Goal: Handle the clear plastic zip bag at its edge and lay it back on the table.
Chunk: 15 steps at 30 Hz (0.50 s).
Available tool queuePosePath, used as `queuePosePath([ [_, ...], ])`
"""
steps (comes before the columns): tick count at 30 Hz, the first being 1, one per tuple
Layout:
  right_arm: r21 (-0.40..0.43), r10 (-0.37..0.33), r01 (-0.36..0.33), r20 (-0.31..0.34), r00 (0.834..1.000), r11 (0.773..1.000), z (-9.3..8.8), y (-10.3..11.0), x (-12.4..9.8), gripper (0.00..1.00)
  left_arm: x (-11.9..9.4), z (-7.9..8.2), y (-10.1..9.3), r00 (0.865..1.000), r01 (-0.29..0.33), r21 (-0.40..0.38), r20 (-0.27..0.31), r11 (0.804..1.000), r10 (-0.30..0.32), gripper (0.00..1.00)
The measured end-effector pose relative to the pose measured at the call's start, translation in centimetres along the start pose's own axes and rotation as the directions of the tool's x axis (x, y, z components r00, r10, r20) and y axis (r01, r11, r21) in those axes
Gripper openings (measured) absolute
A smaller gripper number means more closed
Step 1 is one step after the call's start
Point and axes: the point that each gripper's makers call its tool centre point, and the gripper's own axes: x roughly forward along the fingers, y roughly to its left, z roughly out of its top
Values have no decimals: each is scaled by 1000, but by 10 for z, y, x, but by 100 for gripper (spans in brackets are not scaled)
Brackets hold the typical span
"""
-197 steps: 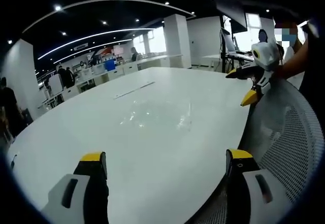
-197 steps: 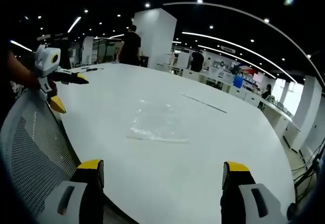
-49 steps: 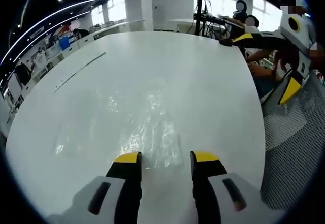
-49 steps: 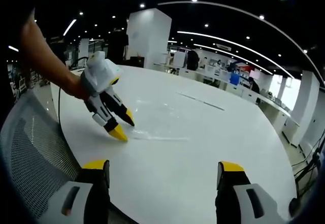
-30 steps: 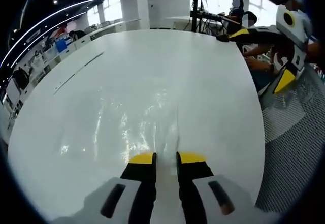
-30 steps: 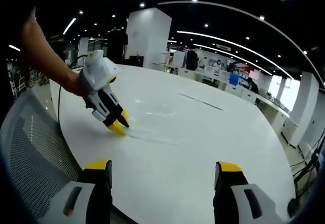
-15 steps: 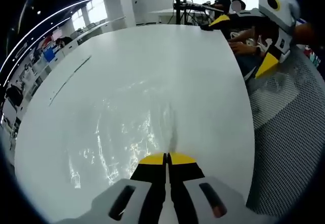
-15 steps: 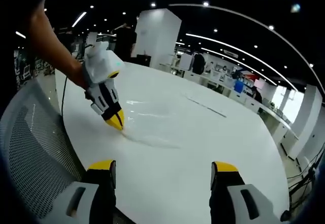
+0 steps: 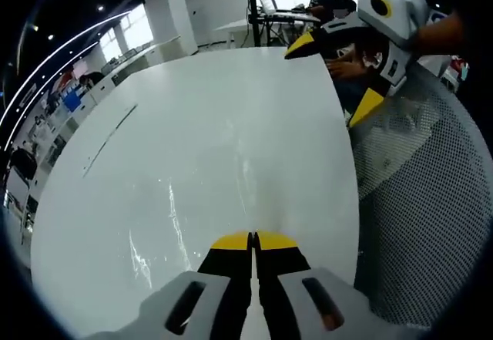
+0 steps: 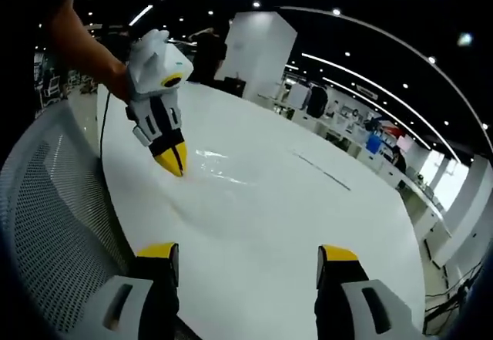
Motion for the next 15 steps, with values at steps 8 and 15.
queuePosePath([
  [8,-77,14,-11,33,999,997,24,0,4,61,-19,3,-3,1000,18,46,5,999,-18,0],
  [15,-121,52,-48,31,998,991,32,9,11,52,-29,-1,-11,999,43,69,-8,997,-42,0],
])
